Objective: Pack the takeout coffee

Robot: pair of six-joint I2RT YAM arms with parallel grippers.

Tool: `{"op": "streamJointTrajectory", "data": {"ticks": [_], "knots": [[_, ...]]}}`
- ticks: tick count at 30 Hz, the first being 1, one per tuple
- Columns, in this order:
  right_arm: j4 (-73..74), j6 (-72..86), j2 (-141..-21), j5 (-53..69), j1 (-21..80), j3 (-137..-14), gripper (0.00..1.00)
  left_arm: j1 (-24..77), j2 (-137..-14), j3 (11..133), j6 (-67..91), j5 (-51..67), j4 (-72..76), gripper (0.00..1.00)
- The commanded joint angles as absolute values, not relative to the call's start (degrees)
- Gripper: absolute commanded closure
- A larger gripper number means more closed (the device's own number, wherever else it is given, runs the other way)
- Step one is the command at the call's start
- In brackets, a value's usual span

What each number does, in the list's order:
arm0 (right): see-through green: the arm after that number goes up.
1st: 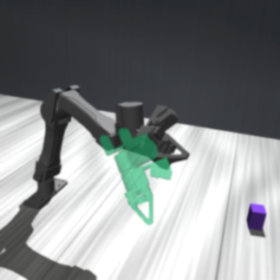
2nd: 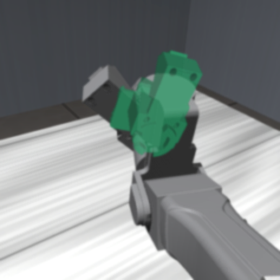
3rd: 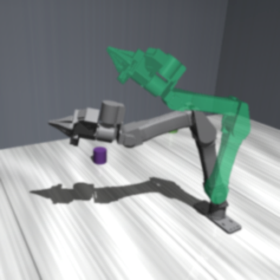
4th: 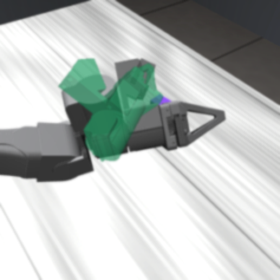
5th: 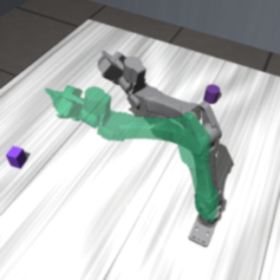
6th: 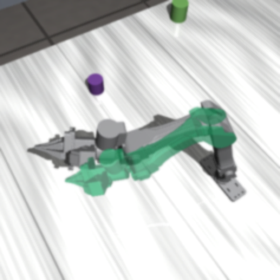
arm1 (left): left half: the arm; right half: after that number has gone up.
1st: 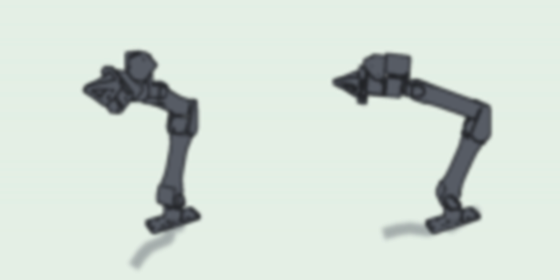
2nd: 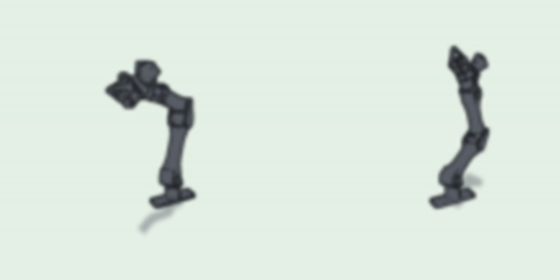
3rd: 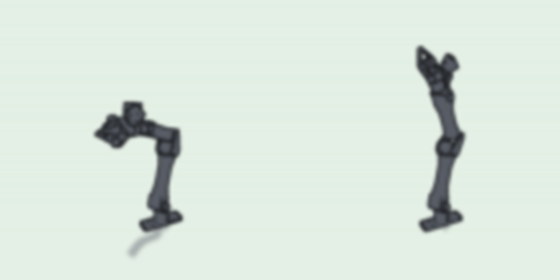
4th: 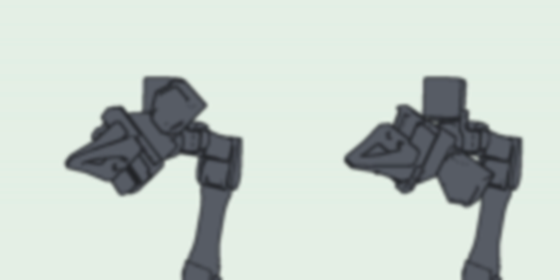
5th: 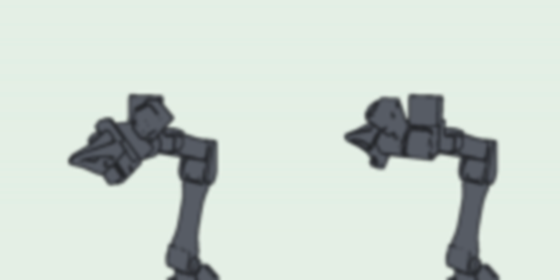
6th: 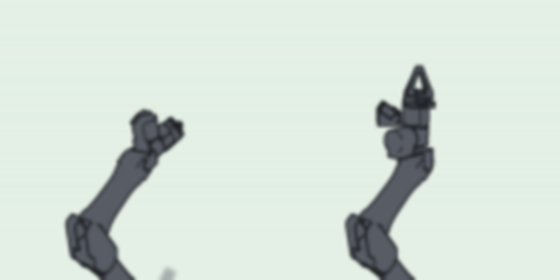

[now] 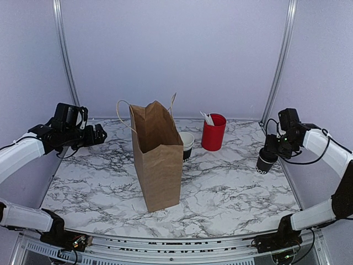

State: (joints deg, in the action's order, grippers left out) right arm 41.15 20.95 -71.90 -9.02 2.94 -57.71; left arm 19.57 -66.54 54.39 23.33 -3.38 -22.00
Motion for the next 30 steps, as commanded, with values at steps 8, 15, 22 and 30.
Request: {"op": "streamJointTrajectory", "data": {"ticks": [8,15,22,30], "knots": [[38.08,18.63,-76.64,-6.65,0.96,-60.74,0.26,12.09,-64.05,51.01,21.72,1.23,-15.88,0.01],[38.42,18.61,-76.78,-8.48,0.73,-61.06,0.23,11.73,-63.75,50.11,22.10,1.52,-15.15,0.01],[38.67,18.97,-75.23,-7.60,0.70,-61.70,0.23,11.42,-64.16,49.85,22.47,2.27,-14.73,0.01],[39.00,18.33,-75.76,-8.47,0.70,-61.01,0.21,11.37,-64.16,49.58,22.49,2.72,-14.57,0.01]]}}
